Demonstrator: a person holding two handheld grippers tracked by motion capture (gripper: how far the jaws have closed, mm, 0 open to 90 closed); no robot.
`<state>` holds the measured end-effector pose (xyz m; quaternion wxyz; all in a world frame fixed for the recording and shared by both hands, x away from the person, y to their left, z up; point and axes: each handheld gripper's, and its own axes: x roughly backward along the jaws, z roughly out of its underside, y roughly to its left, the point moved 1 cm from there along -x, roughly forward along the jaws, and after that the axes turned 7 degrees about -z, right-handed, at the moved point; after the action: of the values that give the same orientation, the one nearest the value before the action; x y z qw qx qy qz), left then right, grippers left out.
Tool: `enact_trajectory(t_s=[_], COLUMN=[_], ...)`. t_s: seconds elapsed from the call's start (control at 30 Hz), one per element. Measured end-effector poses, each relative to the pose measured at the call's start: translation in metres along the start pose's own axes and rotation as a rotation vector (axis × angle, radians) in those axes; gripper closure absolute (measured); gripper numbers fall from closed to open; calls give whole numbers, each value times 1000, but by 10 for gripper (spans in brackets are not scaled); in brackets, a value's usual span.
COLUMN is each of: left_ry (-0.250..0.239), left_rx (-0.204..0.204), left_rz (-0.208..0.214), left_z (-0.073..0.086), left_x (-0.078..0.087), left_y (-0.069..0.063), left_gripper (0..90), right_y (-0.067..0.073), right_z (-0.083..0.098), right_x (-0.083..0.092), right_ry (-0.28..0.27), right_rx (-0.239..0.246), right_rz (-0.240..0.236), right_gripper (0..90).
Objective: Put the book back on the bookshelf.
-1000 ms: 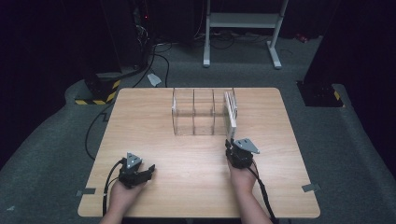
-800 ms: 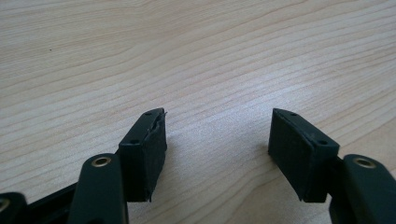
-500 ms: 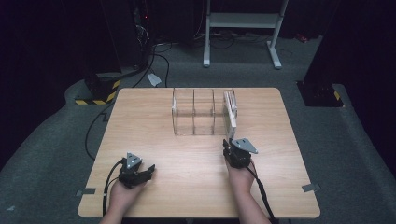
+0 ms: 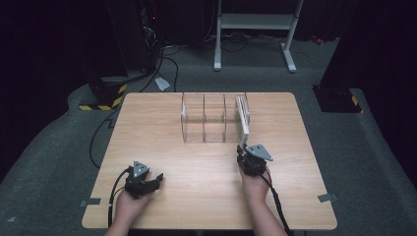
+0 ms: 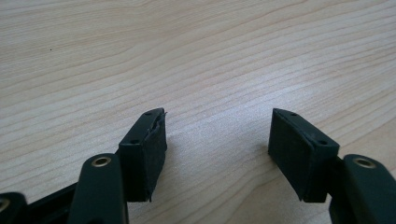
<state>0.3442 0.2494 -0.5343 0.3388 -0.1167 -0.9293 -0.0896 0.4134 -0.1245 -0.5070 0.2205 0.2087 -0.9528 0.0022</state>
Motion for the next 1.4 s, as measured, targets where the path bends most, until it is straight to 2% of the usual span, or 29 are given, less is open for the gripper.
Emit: enact_trajectory(t_s=[0.83, 1.13, 1.4], left_ry=[1, 1, 1], left_rx=[1, 1, 1], left_rz=[0, 0, 0], left_z=[0, 0, 0], left_x=[0, 0, 0], left_y=[0, 0, 0], left_gripper=[370, 370, 369], right_y=[0, 9, 13], right_z=[-8, -10, -9], right_x=[-5, 3, 14], right_ry=[-9, -24, -6], right_rx=[0, 13, 19], right_rz=[0, -42, -85], right_gripper=[684, 645, 548])
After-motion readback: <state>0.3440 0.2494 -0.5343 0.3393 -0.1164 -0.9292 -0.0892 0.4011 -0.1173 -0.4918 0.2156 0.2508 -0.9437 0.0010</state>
